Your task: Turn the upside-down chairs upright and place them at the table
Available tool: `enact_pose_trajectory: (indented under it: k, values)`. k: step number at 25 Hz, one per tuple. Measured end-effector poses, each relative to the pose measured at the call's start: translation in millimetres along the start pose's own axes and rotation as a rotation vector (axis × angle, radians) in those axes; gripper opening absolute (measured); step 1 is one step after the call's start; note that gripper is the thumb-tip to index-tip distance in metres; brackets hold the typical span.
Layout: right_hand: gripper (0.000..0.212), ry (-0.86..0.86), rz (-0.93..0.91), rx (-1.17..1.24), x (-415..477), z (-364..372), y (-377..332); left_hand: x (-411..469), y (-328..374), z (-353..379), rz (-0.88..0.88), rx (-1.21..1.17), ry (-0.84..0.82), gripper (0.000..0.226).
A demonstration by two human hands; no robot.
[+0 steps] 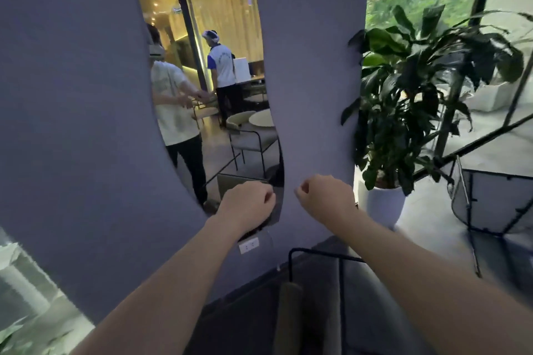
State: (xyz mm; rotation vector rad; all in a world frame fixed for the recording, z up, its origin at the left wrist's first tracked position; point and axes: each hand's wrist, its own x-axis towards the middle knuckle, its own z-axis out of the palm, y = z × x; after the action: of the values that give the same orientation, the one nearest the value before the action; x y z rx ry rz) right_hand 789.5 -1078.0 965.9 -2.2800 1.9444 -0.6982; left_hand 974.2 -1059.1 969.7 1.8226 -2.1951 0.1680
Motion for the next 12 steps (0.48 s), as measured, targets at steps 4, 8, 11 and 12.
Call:
enact_pose_trajectory:
  k: [4,8,11,12]
  values:
    - [0.036,0.055,0.22,-0.023,53,57,-10,84,-61,41,0.223,-0.093,-0.058,0.031]
    - [0.032,-0.026,0.365,-0.048,53,111,-23,136,-89,99,0.523,-0.179,-0.223,0.024]
    - [0.031,0.068,0.596,0.025,45,151,-30,157,-91,141,0.761,-0.149,-0.338,0.021]
    - [0.031,0.102,0.659,0.014,42,166,-29,161,-91,156,0.827,-0.161,-0.34,0.021]
